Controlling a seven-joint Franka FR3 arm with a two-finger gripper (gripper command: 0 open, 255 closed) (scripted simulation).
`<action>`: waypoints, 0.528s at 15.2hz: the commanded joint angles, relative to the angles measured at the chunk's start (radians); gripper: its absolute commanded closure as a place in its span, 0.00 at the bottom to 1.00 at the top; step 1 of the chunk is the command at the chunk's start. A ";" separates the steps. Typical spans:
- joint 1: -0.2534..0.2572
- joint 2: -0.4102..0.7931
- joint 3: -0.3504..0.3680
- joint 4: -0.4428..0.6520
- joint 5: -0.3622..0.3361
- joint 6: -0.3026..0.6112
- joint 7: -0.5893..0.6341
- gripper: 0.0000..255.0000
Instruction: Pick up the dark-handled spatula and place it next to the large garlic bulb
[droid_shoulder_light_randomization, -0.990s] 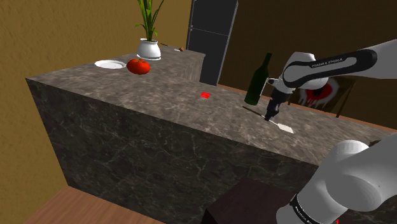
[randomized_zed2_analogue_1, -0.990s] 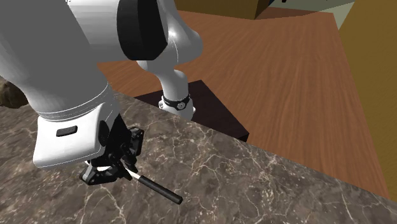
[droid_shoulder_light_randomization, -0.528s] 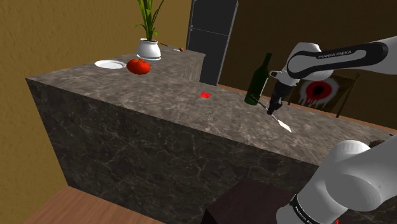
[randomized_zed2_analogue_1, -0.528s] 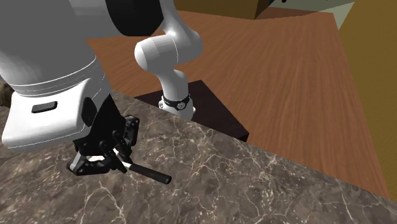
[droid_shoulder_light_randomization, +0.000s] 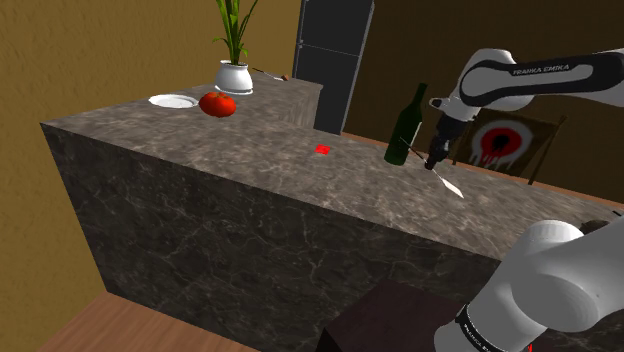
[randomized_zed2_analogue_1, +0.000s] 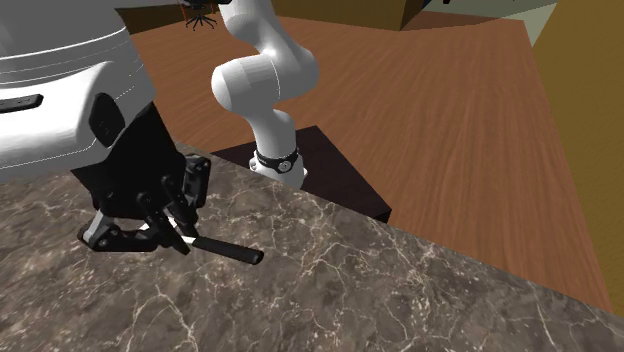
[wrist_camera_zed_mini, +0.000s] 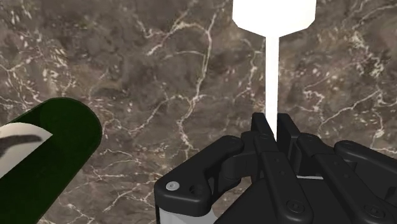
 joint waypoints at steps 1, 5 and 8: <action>0.001 -0.004 0.006 0.024 0.004 -0.028 -0.002 1.00; 0.003 -0.013 0.021 0.070 0.011 -0.083 0.000 1.00; 0.005 -0.016 0.032 0.106 0.018 -0.123 0.000 1.00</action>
